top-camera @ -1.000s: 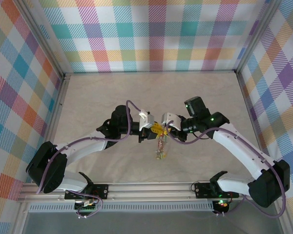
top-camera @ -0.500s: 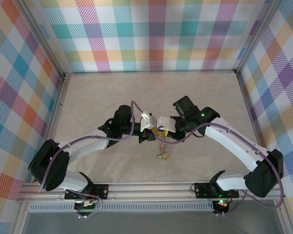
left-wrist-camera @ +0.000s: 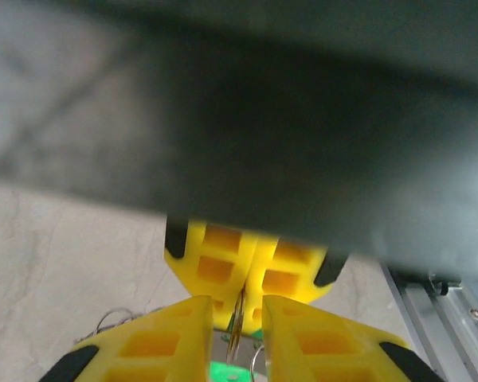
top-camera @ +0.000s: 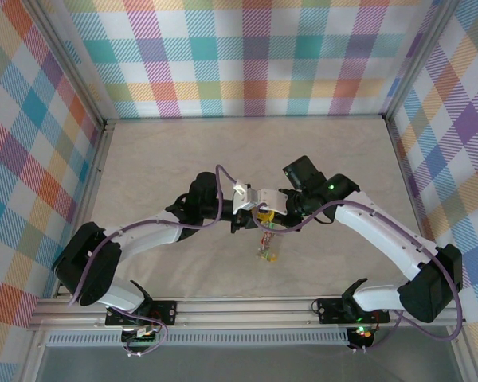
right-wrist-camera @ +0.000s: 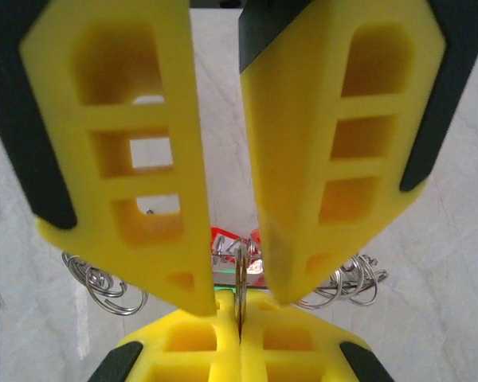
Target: Put the keys on the keyring
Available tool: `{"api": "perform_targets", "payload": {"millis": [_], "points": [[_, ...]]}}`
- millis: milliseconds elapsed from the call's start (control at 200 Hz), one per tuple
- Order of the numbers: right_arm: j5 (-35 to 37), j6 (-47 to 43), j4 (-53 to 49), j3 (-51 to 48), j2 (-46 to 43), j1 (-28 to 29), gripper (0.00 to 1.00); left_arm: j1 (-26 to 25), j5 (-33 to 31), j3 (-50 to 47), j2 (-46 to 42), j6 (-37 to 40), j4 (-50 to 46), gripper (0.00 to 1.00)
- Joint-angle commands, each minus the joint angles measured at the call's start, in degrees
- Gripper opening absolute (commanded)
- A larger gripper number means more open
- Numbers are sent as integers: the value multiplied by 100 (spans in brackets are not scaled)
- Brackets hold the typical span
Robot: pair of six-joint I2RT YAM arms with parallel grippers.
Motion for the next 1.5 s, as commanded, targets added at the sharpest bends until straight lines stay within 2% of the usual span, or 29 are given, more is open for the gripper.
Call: {"api": "perform_targets", "payload": {"millis": [0, 85, 170, 195, 295, 500, 560, 685, 925, 945, 990, 1020, 1100, 1220, 1500], "points": [[-457, 143, 510, 95, -222, 32, 0, -234, 197, 34, 197, -79, 333, 14], [-493, 181, 552, 47, -289, 22, 0, -244, 115, -9, 181, -9, 328, 2], [-497, 206, 557, 13, -362, 7, 0, -244, 25, -25, 100, 162, 118, 1], [-493, 207, 559, 3, -389, 2, 0, -251, 1, -7, 73, 223, 32, 2], [-497, 208, 584, -58, -476, -20, 0, -243, -42, 100, -12, 513, -465, 17], [-544, 190, 623, -125, -577, -55, 0, -242, -88, 99, -47, 715, -767, 19], [-574, 196, 610, -115, -568, -56, 0, -240, -73, 112, -21, 699, -754, 16], [-628, 190, 647, -104, -546, -56, 0, -248, -27, 121, 36, 661, -684, 3], [-756, 224, 775, -190, -609, -126, 0, -245, 47, 191, 105, 644, -703, 0], [-773, 233, 803, -226, -644, -140, 3, -237, 50, 192, 102, 635, -694, 0], [-814, 242, 879, -339, -719, -188, 21, -234, 59, 178, 71, 591, -660, 0], [-898, 234, 899, -418, -778, -231, 25, -216, 77, 180, 56, 566, -677, 0], [-1264, 242, 768, -517, -839, -436, 27, -164, 237, 222, 47, 479, -687, 0], [-1254, 238, 775, -811, -1040, -568, 29, -92, 554, 252, 104, 72, -366, 0], [-1451, 271, 369, -860, -1075, -653, 27, -71, 518, 143, 17, -324, 204, 0]]}}
